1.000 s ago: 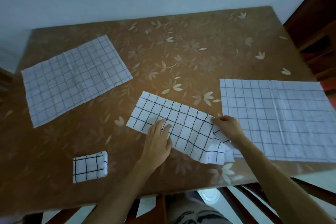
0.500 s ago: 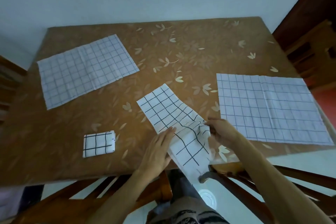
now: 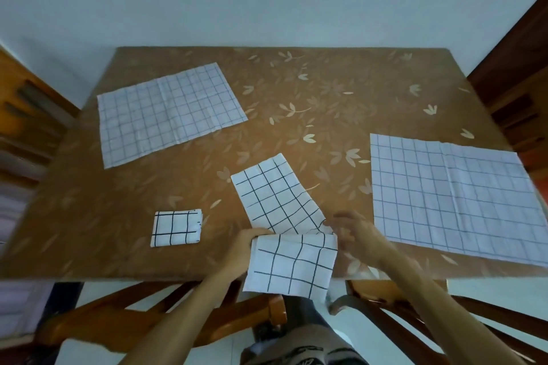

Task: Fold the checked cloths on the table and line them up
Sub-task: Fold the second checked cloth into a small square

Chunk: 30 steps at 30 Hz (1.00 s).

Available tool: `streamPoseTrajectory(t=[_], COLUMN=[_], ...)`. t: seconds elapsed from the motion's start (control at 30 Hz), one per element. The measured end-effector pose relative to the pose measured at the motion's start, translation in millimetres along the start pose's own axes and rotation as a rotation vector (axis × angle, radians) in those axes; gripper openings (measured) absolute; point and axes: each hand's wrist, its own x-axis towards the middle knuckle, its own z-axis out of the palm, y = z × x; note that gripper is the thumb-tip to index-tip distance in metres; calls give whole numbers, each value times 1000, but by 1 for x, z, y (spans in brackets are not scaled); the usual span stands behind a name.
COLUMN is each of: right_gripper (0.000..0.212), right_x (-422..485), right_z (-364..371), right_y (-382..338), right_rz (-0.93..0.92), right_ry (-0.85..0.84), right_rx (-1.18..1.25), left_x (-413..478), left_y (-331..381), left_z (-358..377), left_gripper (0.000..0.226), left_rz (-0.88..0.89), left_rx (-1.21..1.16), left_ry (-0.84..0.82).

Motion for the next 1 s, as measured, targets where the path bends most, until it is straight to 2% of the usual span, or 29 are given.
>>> streamPoseTrajectory(t=[0.03,0.07,0.1,0.13,0.17,0.2,0.23,0.27,0.3,0.33,0.37,0.4,0.43,0.47,0.53,0.6,0.67,0.73,0.9,1.0], right_gripper=[46,48,52,54,52,47,41,36,31,32,41,53,63,66,64,62,51,44,46,52], right_x=[3,8,11,15,19,25,31,38,45,54,64,73,80,90,108,124,134,140,144,142], right_z=[2,5,8,12,11,10,9,9,9,7,7,8,8,13,19,27,30,32,36,36], right_y=[0,1,0,1,0,2,1,2,5,6,9,9,8,12,12,17,20,22,26,28], right_rz=[-76,-155,-175,-203,-194,-223,-239,-247,-182,-93,23,99,147,158,191,222,229,249,281,210], right_ry=[15,45,47,51,51,70,77,96,90,67,39,15,8,-17,-76,-93,-88,-74,-81,-51], right_rx=[-131,-211,-264,-273,-251,-196,-133,-64,-17,78,145,214,236,256,265,287,271,289,330,284], left_x=[0,1,0,4,14,24,32,36,29,21,20,27,28,28,32,39,41,41,42,35], left_y=[5,8,23,33,34,39,42,33,32,35,35,17,9,3,5,8,9,10,2,-3], left_z=[5,11,9,11,15,23,30,31,20,16,10,17,17,10,4,8,9,8,10,11], left_gripper=[30,37,40,34,26,22,21,21,24,30,34,37,38,37,22,6,23,30,47,43], left_rz=[-124,-247,-304,-374,-421,-450,-501,-567,-613,-700,-813,-787,-677,-625,-569,-547,-586,-599,-597,-569], left_rx=[-76,-113,-82,48,282,413,414,370,161,-146,-278,-196,-237,-291,-353,-309,-223,-192,-195,-215], left_ry=[100,279,302,466,864,1028,1060,1020,908,706,581,502,276,143,127,168,205,190,213,226])
